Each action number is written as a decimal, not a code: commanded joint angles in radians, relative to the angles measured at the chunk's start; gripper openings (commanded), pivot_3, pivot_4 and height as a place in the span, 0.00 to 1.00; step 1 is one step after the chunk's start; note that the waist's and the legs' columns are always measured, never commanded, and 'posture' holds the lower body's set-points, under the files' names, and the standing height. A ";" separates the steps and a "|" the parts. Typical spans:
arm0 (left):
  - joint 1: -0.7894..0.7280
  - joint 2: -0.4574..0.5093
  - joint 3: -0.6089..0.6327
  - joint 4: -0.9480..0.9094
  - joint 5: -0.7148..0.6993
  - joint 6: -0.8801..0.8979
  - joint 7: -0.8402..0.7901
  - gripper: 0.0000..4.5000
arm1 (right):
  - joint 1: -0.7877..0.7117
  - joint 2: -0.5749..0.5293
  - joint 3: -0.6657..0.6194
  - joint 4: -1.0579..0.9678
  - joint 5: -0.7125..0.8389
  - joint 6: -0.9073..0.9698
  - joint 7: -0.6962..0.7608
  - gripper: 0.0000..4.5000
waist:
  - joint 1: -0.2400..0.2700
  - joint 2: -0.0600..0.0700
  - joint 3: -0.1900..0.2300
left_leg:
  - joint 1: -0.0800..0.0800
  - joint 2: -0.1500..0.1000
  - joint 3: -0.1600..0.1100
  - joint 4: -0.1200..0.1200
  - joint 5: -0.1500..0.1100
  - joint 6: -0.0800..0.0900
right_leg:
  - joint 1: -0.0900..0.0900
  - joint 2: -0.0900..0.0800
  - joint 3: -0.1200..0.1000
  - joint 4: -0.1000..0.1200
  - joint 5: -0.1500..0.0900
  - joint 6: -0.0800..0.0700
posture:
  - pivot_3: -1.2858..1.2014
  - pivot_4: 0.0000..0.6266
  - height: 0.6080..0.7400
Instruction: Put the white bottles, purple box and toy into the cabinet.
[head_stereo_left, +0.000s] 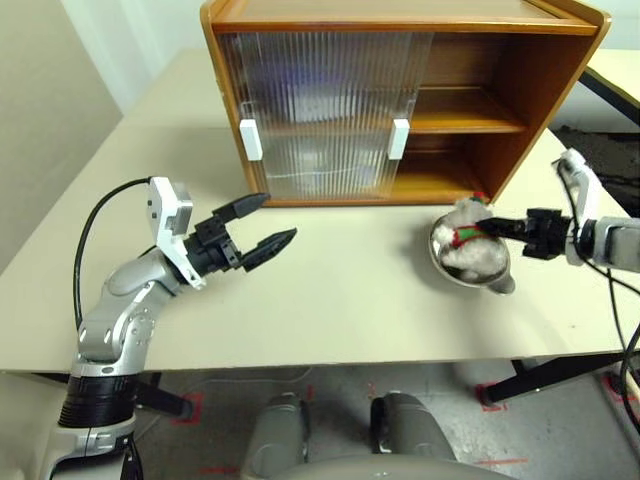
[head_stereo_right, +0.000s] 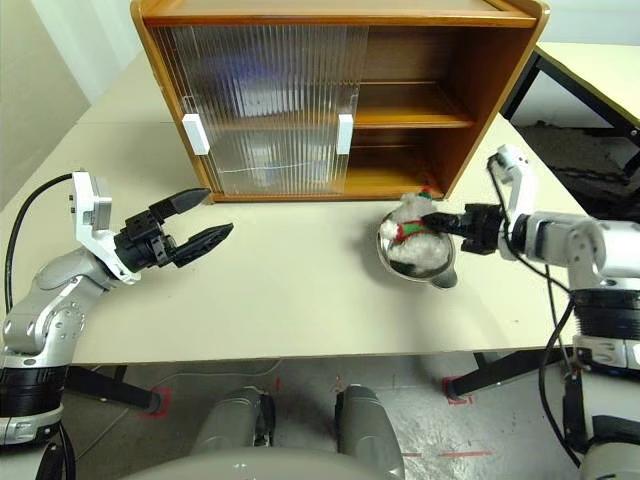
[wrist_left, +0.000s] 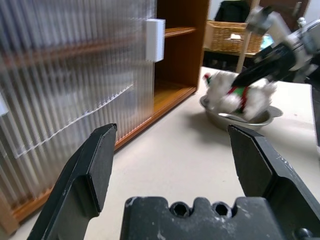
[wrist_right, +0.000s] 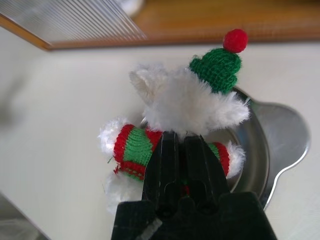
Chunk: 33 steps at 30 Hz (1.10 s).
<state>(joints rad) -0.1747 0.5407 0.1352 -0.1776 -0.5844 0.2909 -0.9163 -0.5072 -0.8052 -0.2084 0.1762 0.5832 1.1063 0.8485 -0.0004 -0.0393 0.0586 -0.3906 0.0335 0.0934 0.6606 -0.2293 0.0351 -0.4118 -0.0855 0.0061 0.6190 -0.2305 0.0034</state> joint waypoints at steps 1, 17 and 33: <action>-0.008 -0.001 -0.014 0.014 0.016 -0.014 -0.011 1.00 | -0.074 -0.034 -0.053 -0.010 0.047 0.025 0.018 0.01 | -0.002 0.000 0.000 | 0.000 0.000 0.000 0.000 0.000 0.000 | 0.000 0.000 0.000 0.000 0.000 0.000 | 0.54 0.00 1.00; -0.001 -0.011 -0.010 0.014 0.029 -0.025 0.006 1.00 | -0.430 0.082 -0.065 0.392 -0.123 -0.558 -0.008 0.01 | -0.006 0.000 0.000 | 0.000 0.000 0.000 -0.001 0.000 0.000 | 0.000 0.000 0.000 0.000 0.000 0.000 | 0.56 0.00 1.00; 0.028 -0.009 0.006 -0.042 0.017 -0.012 0.048 1.00 | -0.628 0.208 -0.018 0.800 -0.326 -1.110 -0.090 0.01 | 0.016 0.002 0.001 | 0.000 0.000 0.000 -0.002 0.000 0.000 | -0.001 0.000 0.000 0.001 0.001 0.002 | 0.58 0.00 1.00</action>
<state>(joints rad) -0.1493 0.5285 0.1403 -0.1918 -0.5669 0.2717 -0.8766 -1.1149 -0.5988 -0.2366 0.9529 0.2773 0.0320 0.7710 0.0154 -0.0370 0.0600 -0.3909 0.0337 0.0938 0.6589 -0.2292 0.0353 -0.4133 -0.0856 0.0063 0.6203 -0.2290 0.0052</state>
